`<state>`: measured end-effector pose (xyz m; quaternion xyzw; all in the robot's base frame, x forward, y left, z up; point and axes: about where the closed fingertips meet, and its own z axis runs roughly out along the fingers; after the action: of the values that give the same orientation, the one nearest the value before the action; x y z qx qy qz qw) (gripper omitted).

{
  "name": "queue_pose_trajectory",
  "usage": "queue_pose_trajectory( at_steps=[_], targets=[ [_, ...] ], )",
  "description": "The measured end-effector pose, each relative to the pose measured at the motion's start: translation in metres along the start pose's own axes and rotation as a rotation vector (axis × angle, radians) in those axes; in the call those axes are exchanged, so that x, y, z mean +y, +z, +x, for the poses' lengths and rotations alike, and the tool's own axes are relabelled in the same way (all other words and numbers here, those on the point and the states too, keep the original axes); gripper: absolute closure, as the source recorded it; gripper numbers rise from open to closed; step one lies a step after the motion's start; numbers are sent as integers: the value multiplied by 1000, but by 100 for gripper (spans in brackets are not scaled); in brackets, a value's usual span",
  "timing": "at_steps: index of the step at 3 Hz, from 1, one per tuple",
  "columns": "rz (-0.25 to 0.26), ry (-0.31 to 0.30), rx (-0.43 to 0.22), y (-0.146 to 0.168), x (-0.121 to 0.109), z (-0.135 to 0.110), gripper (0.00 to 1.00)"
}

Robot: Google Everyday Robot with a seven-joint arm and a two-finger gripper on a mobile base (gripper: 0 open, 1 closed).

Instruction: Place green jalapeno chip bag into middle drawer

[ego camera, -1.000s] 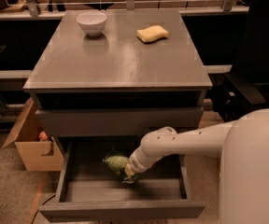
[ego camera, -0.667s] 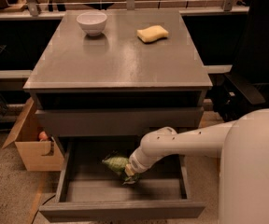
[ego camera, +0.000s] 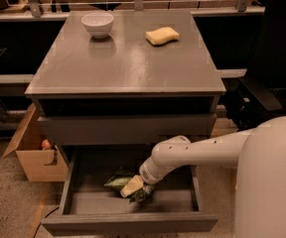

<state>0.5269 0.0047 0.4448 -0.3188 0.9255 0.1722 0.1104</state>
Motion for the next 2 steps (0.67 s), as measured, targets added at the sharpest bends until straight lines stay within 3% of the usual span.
queue_pose_trajectory(
  at_steps=[1, 2],
  targets=[
    [22, 73, -47, -28, -20, 20, 0],
    [47, 178, -121, -68, -59, 54, 0]
  ],
)
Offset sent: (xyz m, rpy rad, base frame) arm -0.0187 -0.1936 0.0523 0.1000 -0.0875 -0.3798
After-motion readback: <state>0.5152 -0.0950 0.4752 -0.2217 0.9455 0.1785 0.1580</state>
